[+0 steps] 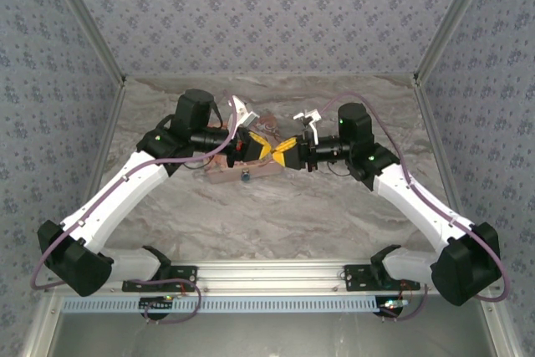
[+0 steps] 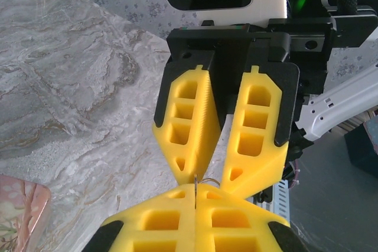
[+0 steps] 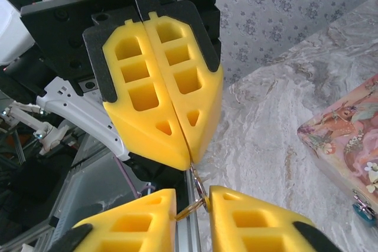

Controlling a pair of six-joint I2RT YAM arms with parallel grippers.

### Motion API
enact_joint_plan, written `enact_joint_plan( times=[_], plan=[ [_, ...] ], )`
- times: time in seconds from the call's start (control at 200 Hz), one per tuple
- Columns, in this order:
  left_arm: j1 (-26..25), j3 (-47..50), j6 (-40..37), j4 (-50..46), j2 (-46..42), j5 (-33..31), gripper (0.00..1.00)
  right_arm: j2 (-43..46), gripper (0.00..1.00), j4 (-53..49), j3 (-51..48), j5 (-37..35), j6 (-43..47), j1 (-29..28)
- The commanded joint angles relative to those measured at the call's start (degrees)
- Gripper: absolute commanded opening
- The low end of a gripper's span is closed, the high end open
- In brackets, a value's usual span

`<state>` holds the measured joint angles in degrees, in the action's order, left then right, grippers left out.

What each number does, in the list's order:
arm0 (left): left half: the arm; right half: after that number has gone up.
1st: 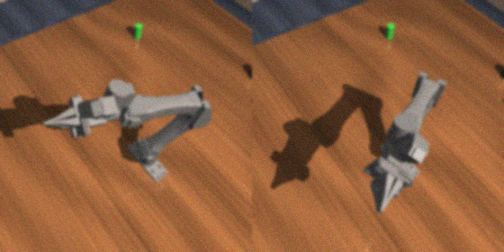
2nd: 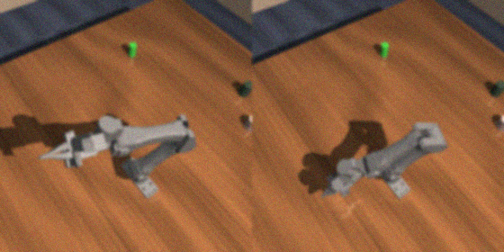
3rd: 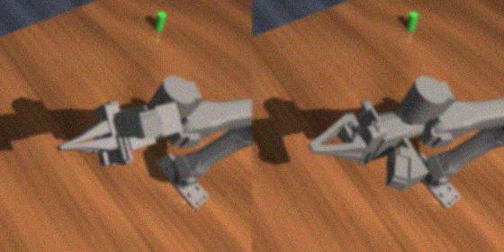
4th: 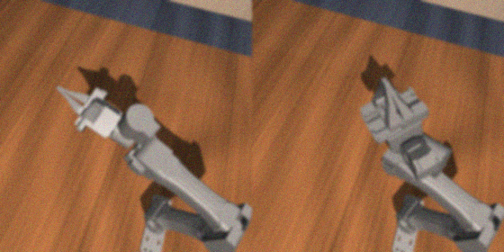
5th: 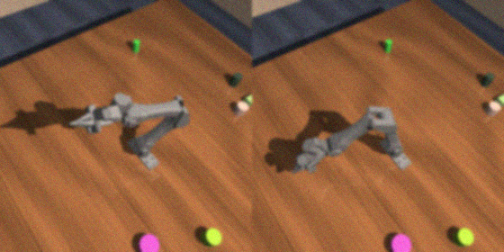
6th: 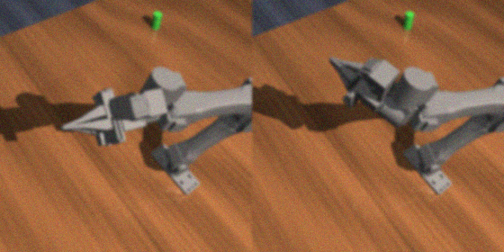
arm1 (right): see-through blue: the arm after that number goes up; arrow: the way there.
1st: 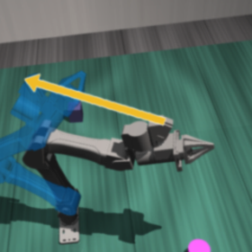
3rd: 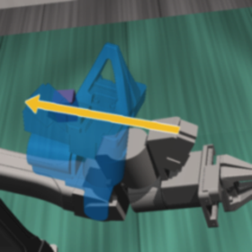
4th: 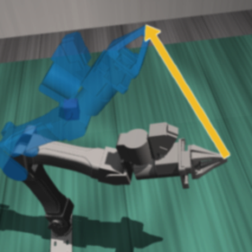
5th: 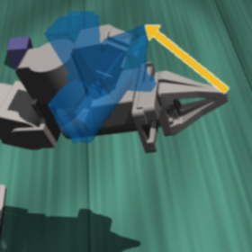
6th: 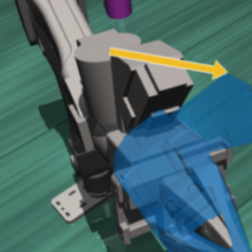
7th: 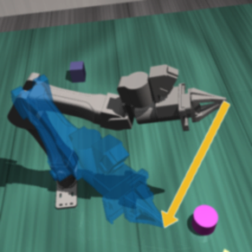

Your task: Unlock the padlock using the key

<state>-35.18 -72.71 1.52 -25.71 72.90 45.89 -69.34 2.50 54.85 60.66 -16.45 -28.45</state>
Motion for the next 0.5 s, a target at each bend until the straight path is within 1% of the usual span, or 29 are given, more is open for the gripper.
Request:
enact_joint_plan(
  times=[0.0,0.105,0.285,0.345,0.365,0.43,0.475,0.495],
  plan=[
    [0.2,-1.4,-0.6,0.9,0.0,1.3,0.0,-0.1,0.16,-1.6,2.0,0.0,1.3,-0.2],
    [0.2,-1.4,-0.6,0.9,0.0,0.9,0.0,-0.2,0.09,-2.5,1.9,0.0,1.7,-0.2],
    [0.3,-1.4,-0.6,1.1,-0.3,0.4,0.0,-0.1,0.0,-3.3,1.3,-0.4,1.9,-0.1],
    [0.3,-1.4,-0.6,1.1,-0.3,0.1,0.0,0.1,0.0,-3.3,1.3,-0.6,1.9,-0.1],
    [0.3,-1.4,-0.6,1.2,-0.4,-0.2,0.03,0.1,0.0,-3.3,1.3,-0.7,1.9,-0.1],
    [0.6,-1.2,0.2,1.7,-0.6,-1.6,0.17,0.5,0.0,-3.6,1.2,-1.7,2.1,0.0],
    [1.0,-0.8,1.5,2.9,-1.2,-2.6,0.35,0.8,0.0,-4.0,0.8,-2.6,2.0,0.2],
    [1.3,-0.4,2.2,3.7,-1.5,-3.3,0.39,1.0,0.0,-4.0,0.5,-3.0,1.9,0.2]
  ],
)
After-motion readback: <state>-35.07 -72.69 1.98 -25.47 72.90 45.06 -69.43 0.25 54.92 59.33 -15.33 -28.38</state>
